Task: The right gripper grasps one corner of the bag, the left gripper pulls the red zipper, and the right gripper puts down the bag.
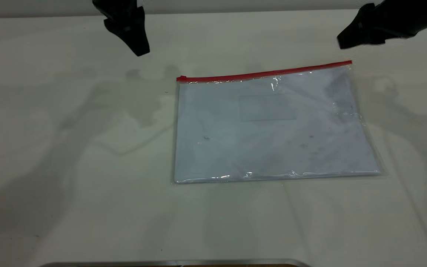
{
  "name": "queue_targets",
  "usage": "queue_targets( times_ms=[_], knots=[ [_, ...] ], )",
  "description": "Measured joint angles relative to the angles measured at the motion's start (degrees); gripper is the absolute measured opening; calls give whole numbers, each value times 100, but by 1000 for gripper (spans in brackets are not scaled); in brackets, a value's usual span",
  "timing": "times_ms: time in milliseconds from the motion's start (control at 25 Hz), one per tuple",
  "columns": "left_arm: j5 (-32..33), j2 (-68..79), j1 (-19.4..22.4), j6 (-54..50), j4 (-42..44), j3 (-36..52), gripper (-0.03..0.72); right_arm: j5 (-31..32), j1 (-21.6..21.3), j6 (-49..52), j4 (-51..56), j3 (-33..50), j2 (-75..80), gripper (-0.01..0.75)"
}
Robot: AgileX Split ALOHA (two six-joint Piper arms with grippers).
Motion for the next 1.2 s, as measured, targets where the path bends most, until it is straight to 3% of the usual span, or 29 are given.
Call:
queue_targets(
  times_ms=[200, 400, 640, 920, 1200],
  knots=[
    [40, -518, -6, -1267, 424, 11, 480, -377, 0, 714, -326, 10, -931, 593],
    [772, -1732, -6, -2779, 1262, 11, 482, -98, 0, 2174, -1382, 16, -2621, 566],
    [1975, -3062, -6, -4071, 2014, 16, 482, 739, 0, 4319, -2962, 20, -4702, 564],
    [1975, -4110, -6, -4855, 2187, 23, 482, 2031, 0, 6633, -4969, 27, -6578, 564],
    [1975, -5340, -6, -5724, 1827, 319, 482, 3516, 0, 7703, -5928, 49, -7933, 564]
  ],
)
